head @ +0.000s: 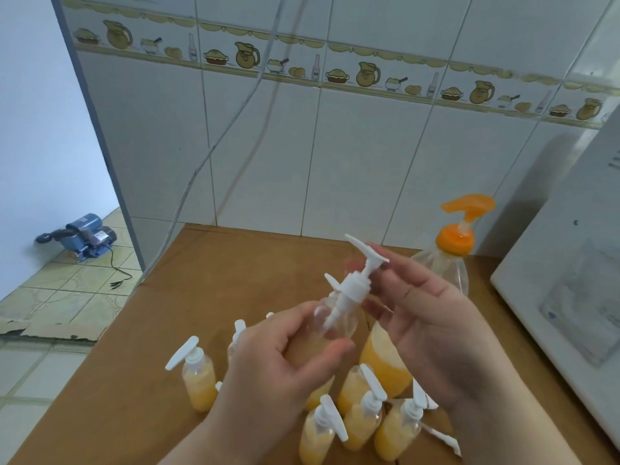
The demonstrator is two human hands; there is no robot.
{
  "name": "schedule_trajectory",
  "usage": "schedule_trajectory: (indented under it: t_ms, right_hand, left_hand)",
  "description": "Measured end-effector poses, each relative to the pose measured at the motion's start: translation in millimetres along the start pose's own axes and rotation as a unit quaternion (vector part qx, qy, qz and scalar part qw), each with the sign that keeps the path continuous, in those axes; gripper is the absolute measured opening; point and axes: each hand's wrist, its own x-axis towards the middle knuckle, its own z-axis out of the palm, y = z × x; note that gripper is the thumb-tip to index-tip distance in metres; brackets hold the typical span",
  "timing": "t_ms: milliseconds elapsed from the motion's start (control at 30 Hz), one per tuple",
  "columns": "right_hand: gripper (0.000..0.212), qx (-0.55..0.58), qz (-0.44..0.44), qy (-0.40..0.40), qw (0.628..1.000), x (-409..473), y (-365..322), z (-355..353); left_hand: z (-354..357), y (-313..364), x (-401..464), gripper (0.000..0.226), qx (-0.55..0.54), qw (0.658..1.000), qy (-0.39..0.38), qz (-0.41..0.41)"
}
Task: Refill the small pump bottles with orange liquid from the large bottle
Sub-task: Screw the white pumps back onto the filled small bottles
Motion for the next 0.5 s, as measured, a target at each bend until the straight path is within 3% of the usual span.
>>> schedule_trajectory:
  t_ms: [67,167,267,367,433,500]
  right_hand:
    - [0.029,0.008,-0.003,0.009,1.0,3.0,3.9,-0.8]
    - [0.056,0.028,0.024,-0.024,0.999,5.5,5.0,-0.5]
    - [0.061,0.069,0.051,-0.048,0.995,6.1,5.2,0.8]
    - [0.068,-0.021,0.038,-0.016,0.999,4.6,5.9,1.7]
    - [0.066,-0.009,0.038,-0.051,0.998,2.2,4.6,0.8]
    - [0.049,0.022,0.039,-0.069,0.997,1.3,3.9,-1.1]
  left_hand:
    - [0.1,1.3,-0.6,0.031,-0.005,1.0,-0.006,-0.004]
    - [0.0,4.1,-0.3,0.029,-0.022,1.0,-0.003,-0.013]
    - [-0.6,5.0,0.1,0.03,-0.021,1.0,-0.011,-0.016]
    - [-0.3,8.0,-0.6,0.031,-0.006,1.0,-0.023,-0.008]
    - [-1.0,7.4,-0.8,0.032,-0.008,1.0,-0.023,-0.01]
    - [-2.5,4.9,-0.7,0.034,-0.006,1.0,-0.013,-0.019]
